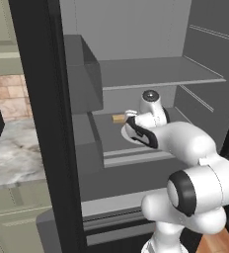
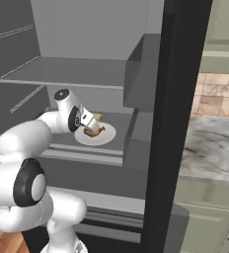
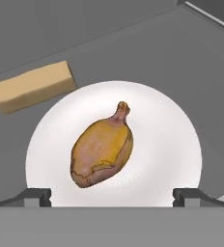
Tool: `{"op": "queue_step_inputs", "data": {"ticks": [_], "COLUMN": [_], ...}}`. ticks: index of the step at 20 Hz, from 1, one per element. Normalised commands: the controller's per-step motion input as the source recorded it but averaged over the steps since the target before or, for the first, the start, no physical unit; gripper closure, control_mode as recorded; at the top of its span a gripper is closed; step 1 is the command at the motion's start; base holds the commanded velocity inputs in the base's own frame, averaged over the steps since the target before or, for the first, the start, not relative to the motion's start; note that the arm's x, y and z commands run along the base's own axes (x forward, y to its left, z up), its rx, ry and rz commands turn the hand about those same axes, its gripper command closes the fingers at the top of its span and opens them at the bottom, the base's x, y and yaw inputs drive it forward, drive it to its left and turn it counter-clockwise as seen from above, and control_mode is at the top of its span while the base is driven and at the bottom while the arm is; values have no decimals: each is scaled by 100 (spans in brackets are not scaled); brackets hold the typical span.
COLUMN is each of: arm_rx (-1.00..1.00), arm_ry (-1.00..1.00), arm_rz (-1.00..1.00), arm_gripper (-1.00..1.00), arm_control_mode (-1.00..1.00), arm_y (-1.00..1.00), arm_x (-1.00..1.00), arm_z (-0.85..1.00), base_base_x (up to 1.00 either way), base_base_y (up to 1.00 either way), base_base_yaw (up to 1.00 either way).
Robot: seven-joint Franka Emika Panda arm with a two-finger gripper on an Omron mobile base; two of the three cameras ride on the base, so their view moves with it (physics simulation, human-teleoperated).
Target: Retrieve the chicken drumstick from the fridge and place it on the saucepan with marinade on the stove.
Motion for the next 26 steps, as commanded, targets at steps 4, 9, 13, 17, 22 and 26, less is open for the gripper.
{"op": "queue_step_inputs", "data": {"ticks": [4,9,13,17,22,26], "arm_rx": [1,3,3,5,1,0], "arm_ry": [0,1,2,9,5,0], "arm_rz": [-7,-4,-4,-4,-4,-3], "arm_gripper": [-100,-100,-100,-100,-100,-100], "arm_control_mode": [-100,-100,-100,-100,-100,-100], "arm_y": [0,0,0,0,0,0], "arm_x": [40,31,24,5,0,1], "arm_z": [-18,-12,-18,-1,-13,-33], "base_base_x": [0,0,0,0,0,0], "base_base_y": [0,0,0,0,0,0], "base_base_yaw": [0,0,0,0,0,0]}}
